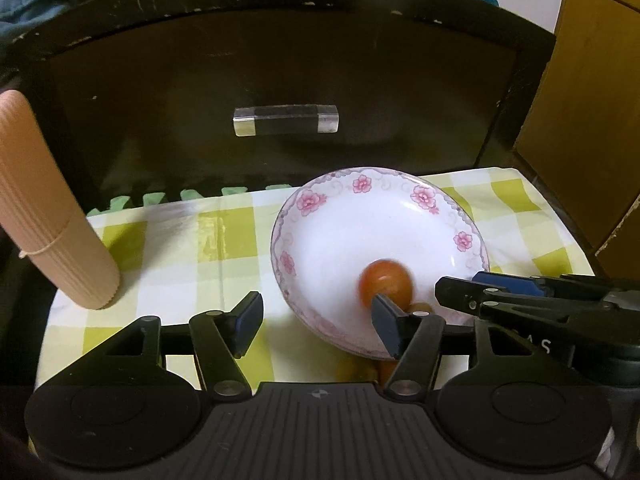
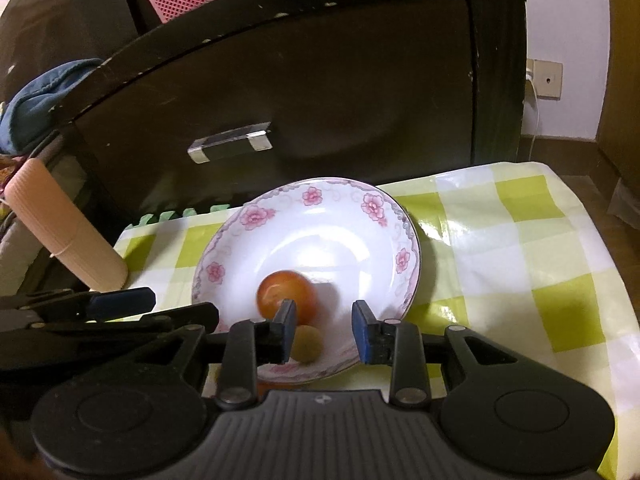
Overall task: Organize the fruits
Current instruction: 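Withdraw both open tools from the bowl back toward the remaining fruits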
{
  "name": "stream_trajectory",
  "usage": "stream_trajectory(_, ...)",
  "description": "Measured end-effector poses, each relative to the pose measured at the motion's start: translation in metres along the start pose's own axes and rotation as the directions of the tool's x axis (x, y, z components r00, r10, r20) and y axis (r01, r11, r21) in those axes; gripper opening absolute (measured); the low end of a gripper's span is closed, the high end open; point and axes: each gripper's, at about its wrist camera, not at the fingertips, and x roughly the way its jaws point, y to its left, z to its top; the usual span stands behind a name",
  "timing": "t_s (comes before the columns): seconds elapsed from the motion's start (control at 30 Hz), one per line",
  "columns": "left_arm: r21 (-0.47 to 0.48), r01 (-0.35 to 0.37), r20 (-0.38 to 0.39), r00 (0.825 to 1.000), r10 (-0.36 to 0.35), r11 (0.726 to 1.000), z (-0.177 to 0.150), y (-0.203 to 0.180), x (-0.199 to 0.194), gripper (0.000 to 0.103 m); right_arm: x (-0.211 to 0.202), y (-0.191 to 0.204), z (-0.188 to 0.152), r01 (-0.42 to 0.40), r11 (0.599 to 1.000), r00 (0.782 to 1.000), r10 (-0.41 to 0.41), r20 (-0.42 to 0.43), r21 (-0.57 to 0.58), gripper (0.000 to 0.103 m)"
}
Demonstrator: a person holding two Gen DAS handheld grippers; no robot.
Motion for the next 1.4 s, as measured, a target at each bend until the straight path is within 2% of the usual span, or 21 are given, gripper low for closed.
stream_trajectory(0.77, -0.005, 0.016, -0.020, 1.000, -0.016, 1.000, -0.026, 0.006, -0.048, 0.067, -0.046, 0.029, -0.028, 0.004, 1.000, 1.000, -0.005, -0.014, -0.026, 0.030)
stream_trajectory(1.4, -0.030, -0.002, -0.107, 0.994, -0.002, 1.000, -0.076, 0.030, -0.065, 0.067, -0.044, 0.060, -0.069, -0.059, 0.991, 0.991, 0.044, -0.129, -0.118, 0.030)
